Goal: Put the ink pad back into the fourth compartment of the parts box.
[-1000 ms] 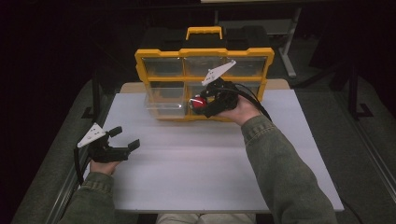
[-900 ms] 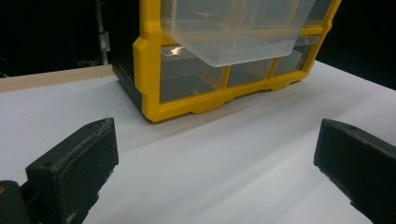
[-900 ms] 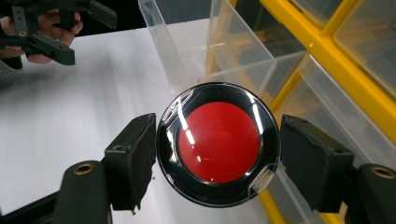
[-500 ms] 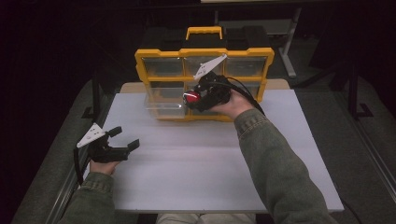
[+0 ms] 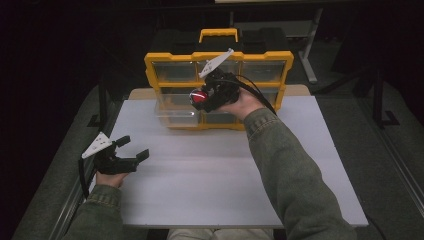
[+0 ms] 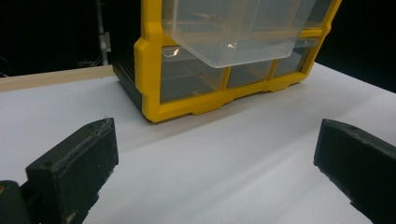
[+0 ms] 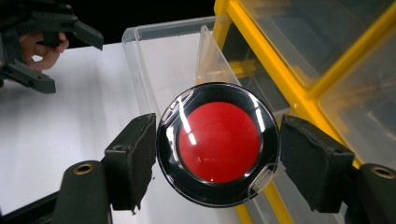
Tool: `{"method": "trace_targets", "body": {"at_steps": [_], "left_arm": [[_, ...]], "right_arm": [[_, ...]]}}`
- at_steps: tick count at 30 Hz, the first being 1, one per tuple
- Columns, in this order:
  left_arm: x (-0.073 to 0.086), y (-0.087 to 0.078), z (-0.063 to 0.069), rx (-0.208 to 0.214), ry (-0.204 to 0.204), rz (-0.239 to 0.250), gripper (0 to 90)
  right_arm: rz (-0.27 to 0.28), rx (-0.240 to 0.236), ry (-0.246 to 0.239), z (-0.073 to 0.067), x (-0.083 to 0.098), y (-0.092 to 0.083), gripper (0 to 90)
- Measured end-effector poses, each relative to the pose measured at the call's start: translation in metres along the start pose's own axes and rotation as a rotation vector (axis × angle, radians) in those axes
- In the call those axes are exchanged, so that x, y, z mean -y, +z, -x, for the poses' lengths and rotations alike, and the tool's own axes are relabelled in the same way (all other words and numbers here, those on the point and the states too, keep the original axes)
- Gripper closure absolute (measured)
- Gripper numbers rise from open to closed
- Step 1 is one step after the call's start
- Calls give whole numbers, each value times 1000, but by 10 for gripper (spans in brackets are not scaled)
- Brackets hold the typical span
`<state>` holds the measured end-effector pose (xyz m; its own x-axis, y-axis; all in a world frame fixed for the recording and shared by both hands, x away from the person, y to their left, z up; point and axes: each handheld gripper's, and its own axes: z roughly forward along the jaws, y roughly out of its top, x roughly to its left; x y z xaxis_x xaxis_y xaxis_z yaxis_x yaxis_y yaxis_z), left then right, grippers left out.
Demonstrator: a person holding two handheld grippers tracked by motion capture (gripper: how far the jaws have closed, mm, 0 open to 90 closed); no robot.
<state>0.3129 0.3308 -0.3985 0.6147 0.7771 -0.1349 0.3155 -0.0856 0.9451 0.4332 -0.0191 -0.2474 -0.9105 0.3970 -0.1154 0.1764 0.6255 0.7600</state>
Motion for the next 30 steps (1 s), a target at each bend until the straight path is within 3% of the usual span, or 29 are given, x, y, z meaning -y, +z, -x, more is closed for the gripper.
{"method": "trace_targets", "body": {"at_steps": [18,30], "left_arm": [[0,1,0,2,-4,1,0],[0,2,-1,0,-8,8,0]], "right_arm": [[5,-23,-44,-3,-35,17,284],[-4,-55,-62,-9,-49,42,284]]}}
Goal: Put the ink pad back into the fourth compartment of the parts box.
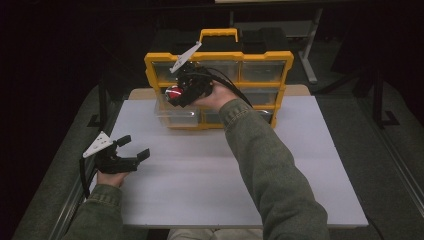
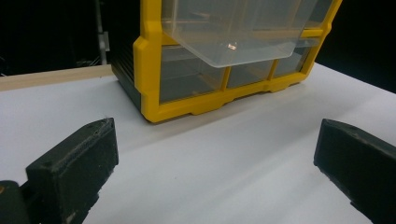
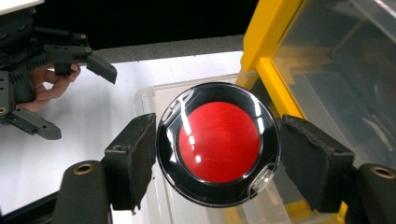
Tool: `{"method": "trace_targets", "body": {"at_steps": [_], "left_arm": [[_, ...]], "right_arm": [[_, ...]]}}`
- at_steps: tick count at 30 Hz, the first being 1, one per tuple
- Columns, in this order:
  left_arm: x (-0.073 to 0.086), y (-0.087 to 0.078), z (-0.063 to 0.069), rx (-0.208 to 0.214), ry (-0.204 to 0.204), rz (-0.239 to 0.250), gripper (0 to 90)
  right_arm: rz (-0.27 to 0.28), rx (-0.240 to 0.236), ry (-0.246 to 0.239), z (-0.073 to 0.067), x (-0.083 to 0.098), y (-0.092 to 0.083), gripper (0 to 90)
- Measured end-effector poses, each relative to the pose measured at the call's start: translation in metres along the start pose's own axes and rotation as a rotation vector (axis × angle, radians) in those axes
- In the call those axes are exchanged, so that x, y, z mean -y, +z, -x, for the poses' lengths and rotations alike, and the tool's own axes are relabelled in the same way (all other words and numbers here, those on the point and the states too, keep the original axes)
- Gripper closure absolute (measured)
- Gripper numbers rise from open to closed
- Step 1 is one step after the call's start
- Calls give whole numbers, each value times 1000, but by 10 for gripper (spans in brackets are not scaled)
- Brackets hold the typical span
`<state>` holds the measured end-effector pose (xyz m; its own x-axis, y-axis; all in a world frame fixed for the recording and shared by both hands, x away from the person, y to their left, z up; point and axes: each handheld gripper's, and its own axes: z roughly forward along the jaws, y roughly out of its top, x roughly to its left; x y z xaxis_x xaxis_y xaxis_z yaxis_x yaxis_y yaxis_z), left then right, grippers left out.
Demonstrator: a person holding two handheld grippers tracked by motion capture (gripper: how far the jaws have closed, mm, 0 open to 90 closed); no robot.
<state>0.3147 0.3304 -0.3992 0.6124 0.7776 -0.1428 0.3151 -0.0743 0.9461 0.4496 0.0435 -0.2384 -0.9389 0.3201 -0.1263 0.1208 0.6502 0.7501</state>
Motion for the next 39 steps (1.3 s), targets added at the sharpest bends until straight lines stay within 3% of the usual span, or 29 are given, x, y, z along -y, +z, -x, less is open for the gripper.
{"method": "trace_targets", "body": {"at_steps": [12,23,27,32,36,39], "left_arm": [[0,1,-1,3,0,-1,0],[0,1,-2,1,-6,3,0],[0,2,-2,1,-7,2,0],[0,2,-2,3,-3,-1,0],[0,3,-2,5,-3,-2,0],[0,3,-2,6,-1,-4,0]], "right_arm": [[-24,-3,4,1,-6,21,284],[-44,17,10,-1,-6,29,281],[-24,10,38,-1,-7,27,244],[-18,14,40,-5,-6,23,149],[7,-3,70,-6,-2,13,69],[30,1,73,-8,1,8,69]]}}
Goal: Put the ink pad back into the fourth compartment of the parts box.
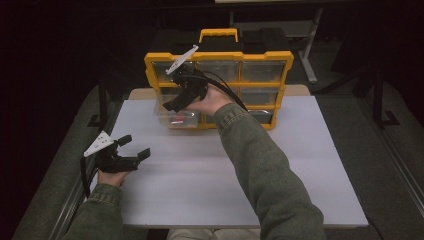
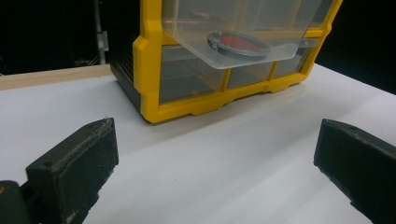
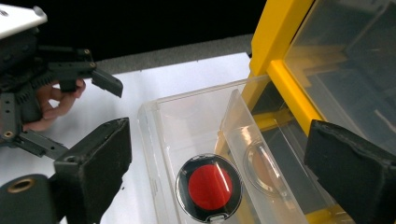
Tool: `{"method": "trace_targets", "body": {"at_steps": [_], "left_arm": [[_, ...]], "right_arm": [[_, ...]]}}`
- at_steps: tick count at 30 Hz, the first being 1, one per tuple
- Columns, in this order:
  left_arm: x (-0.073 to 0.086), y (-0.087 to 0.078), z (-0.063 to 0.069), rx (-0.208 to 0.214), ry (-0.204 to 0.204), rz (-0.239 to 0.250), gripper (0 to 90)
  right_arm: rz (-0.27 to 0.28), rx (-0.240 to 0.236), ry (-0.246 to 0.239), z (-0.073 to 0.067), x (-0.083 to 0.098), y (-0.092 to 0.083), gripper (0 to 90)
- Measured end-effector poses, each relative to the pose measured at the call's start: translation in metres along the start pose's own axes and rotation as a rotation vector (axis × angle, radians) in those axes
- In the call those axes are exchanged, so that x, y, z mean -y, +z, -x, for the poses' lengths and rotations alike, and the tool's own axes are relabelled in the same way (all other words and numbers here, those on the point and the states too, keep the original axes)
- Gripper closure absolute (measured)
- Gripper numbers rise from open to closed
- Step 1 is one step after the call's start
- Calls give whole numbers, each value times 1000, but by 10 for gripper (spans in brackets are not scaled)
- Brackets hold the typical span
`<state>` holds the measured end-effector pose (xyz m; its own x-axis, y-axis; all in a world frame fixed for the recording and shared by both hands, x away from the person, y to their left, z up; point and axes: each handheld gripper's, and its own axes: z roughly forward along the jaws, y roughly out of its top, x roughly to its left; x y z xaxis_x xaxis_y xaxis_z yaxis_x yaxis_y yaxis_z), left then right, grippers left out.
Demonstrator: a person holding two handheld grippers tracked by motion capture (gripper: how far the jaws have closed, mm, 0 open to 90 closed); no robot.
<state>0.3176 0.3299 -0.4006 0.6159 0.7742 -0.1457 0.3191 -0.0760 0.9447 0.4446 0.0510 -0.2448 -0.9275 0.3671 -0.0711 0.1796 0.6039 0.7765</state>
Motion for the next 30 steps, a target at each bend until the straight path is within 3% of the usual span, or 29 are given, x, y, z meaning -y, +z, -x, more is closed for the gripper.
{"method": "trace_targets", "body": {"at_steps": [6,18,30], "left_arm": [[0,0,0,-1,-1,0,0],[0,1,0,3,-1,1,0],[0,1,0,6,1,-5,0]], "right_arm": [[22,7,13,-2,6,-7,0],[34,25,48,-1,22,-16,0],[46,36,40,-2,36,-24,0]]}}
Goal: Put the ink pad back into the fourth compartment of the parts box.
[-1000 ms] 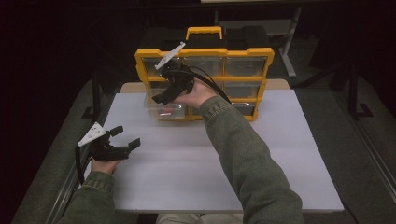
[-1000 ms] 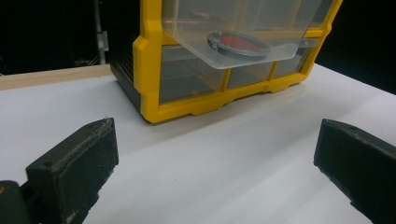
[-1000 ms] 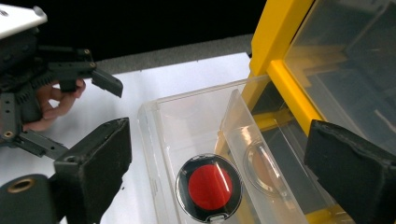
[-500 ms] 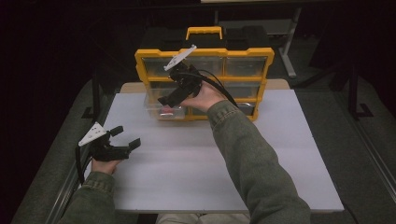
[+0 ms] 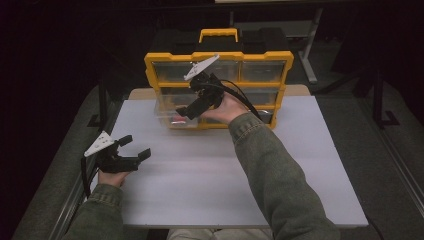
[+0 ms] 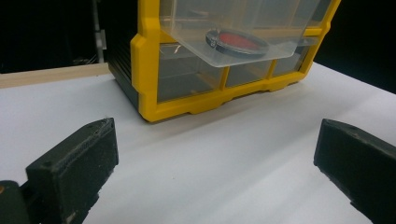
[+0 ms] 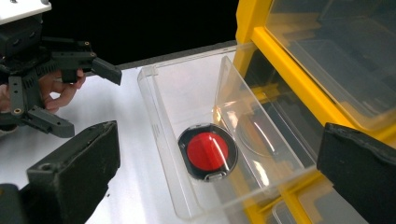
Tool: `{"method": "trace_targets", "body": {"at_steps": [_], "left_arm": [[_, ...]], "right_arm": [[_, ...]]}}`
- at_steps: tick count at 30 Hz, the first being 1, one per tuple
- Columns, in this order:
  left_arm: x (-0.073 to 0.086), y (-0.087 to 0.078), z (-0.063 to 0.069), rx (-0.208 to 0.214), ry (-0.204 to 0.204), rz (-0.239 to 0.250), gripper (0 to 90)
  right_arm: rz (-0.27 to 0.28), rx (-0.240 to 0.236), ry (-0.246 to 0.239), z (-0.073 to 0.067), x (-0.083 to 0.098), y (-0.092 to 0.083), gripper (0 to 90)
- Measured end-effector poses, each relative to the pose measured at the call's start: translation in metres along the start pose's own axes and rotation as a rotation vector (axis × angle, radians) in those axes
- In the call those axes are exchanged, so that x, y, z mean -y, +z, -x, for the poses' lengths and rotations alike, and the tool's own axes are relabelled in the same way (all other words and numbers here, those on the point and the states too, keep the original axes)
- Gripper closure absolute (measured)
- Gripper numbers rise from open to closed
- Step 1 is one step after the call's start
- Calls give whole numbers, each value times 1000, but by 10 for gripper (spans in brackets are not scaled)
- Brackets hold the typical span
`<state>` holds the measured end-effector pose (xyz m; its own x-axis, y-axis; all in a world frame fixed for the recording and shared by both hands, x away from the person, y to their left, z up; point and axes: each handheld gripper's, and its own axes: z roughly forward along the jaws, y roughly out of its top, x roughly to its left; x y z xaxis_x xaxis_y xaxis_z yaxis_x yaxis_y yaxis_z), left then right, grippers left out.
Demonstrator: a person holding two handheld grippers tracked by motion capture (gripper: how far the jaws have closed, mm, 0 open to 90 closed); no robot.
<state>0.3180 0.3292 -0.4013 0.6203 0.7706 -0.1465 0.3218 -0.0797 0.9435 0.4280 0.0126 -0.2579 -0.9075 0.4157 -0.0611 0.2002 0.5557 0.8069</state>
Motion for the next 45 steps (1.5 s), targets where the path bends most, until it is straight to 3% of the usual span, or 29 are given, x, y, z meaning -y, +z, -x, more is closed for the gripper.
{"method": "trace_targets", "body": {"at_steps": [18,22,45], "left_arm": [[0,-1,1,-3,0,-4,0],[0,-1,1,-3,-2,-2,0],[1,-1,1,-4,-1,-8,0]], "right_arm": [[36,44,32,1,27,-24,0],[50,69,48,4,38,-29,0],[85,108,124,13,84,-53,0]]}}
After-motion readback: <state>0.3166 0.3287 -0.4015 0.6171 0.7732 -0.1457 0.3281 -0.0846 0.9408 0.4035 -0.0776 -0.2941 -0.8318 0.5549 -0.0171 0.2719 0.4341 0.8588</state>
